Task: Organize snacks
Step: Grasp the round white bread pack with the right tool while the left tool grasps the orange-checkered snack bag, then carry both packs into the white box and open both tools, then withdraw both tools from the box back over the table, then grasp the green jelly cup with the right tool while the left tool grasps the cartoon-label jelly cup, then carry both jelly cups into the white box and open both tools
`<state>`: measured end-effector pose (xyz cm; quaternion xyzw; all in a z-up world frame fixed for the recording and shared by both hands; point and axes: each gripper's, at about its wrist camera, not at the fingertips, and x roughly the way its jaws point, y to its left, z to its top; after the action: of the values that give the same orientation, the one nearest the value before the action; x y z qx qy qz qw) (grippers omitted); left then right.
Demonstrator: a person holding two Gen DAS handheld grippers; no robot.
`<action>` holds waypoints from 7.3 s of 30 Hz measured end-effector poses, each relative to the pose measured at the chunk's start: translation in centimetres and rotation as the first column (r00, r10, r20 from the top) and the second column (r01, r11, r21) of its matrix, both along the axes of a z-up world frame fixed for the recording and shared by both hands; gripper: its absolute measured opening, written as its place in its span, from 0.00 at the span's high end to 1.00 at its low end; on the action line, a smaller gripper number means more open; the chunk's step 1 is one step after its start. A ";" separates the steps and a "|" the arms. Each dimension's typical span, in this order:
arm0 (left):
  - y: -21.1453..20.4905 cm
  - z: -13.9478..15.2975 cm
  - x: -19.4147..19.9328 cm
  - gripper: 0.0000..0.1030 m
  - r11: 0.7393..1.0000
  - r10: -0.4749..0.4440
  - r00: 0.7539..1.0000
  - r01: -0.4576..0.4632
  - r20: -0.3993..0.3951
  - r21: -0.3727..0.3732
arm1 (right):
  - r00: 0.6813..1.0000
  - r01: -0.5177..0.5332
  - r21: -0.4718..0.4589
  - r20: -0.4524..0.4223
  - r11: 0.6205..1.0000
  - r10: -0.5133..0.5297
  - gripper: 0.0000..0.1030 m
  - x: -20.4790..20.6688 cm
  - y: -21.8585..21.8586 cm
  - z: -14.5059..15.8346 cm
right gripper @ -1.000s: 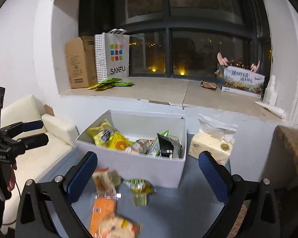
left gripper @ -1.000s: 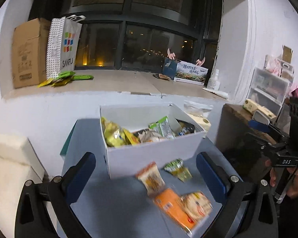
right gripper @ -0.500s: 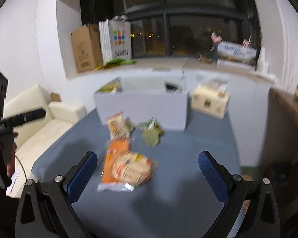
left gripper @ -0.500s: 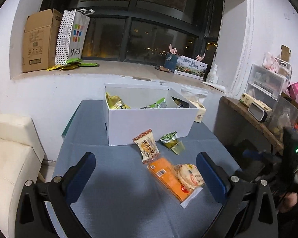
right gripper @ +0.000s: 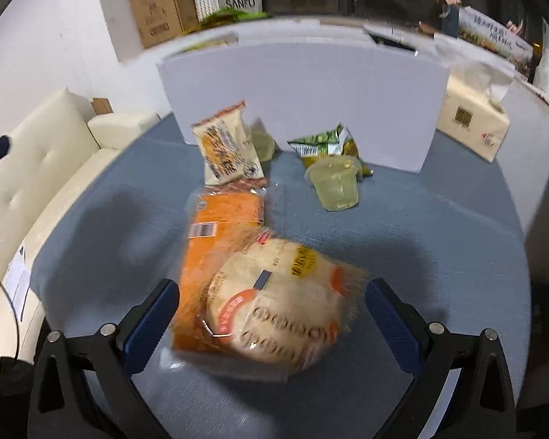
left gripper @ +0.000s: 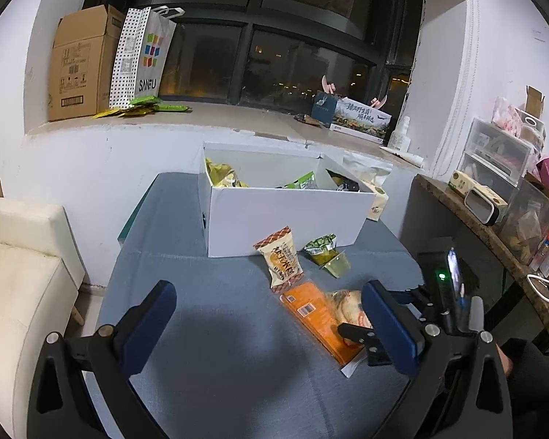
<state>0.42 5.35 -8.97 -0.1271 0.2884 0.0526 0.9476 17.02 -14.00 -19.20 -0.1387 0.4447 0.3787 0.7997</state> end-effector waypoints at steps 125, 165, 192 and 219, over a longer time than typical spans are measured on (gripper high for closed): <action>-3.0 0.0 0.6 0.00 0.993 -0.089 0.994 0.083 0.064 0.084 | 0.961 0.135 0.282 0.195 0.950 -0.195 0.00 -4.3 -9.6 7.9; -1.7 -1.5 -0.1 0.00 0.997 -0.042 0.998 0.039 0.044 0.073 | 0.990 0.132 0.029 0.047 0.991 -0.133 0.54 8.9 3.1 -0.5; -0.1 -12.2 21.5 0.11 0.998 0.052 0.937 -0.057 -0.346 -0.006 | 0.973 0.114 0.264 0.163 0.958 -0.161 0.54 -0.2 -8.0 8.9; 0.0 -1.8 6.9 0.51 0.996 -0.087 0.996 0.087 0.009 -0.015 | 0.981 0.047 0.269 0.168 0.962 -0.095 0.54 -2.7 -6.3 8.6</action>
<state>7.37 5.33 -10.74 -0.1220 0.2901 0.0086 0.9492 14.34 -20.27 -10.56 -0.0485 0.3214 0.3913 0.8610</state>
